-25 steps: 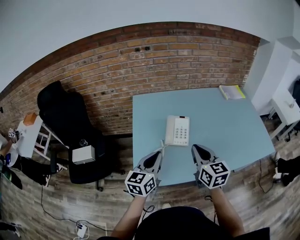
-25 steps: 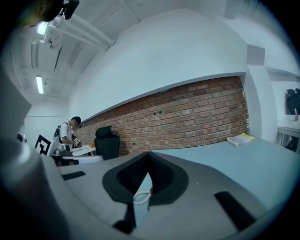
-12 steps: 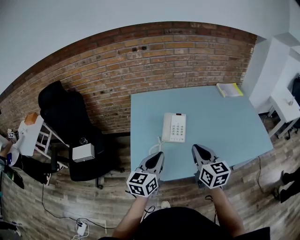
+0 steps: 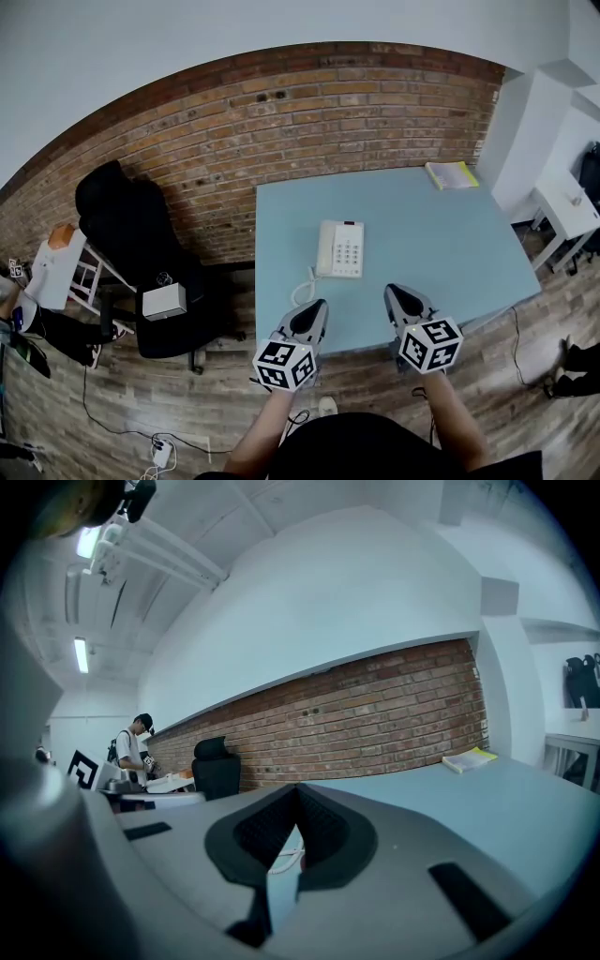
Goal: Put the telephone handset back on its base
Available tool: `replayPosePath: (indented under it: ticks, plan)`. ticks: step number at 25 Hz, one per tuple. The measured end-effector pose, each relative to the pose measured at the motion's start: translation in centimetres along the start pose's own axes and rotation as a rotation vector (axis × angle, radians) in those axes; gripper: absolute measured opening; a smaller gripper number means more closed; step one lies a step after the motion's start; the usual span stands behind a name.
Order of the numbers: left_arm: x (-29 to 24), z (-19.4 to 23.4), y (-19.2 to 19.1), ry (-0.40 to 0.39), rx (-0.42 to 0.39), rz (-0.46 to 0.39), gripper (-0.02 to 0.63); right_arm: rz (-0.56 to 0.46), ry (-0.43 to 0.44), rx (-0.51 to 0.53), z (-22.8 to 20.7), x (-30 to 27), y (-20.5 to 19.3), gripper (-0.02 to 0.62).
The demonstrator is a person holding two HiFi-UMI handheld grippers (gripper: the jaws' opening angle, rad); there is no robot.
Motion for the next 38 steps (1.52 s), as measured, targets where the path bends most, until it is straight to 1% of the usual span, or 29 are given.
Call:
replayPosePath:
  ticks: [3,11,19,27,32,38]
  plan:
    - [0.3,-0.4,0.0,0.010,0.013,-0.002,0.009,0.008,0.005,-0.002,-0.1,0.5,-0.1,0.008]
    - [1.6,-1.8,-0.7,0.026,0.012,0.001,0.009,0.012,0.017,0.005,0.3,2.0,-0.5,0.008]
    - [3.0,-3.5,-1.0,0.044,-0.008,-0.003,0.009,0.006,0.036,0.018,1.0,4.2,-0.9,0.008]
    - [5.1,-5.2,-1.9,0.062,-0.012,-0.006,0.009,-0.012,0.067,0.034,2.5,6.4,-1.4,0.008]
    - [6.4,-6.6,-2.2,0.068,-0.024,-0.007,0.009,-0.020,0.076,0.030,3.0,8.0,-1.7,0.008]
    - [8.0,-8.0,-3.1,0.072,-0.020,0.001,0.009,-0.023,0.091,0.018,4.2,9.7,-2.6,0.008]
Point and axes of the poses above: the fingertips, and each gripper's own axes: x backward along the fingers, z to its left, y out of its top, the point moved 7 cm from there along x, backward along the fingers, and after that the axes turned 8 degrees about y, right-handed, at the moved point
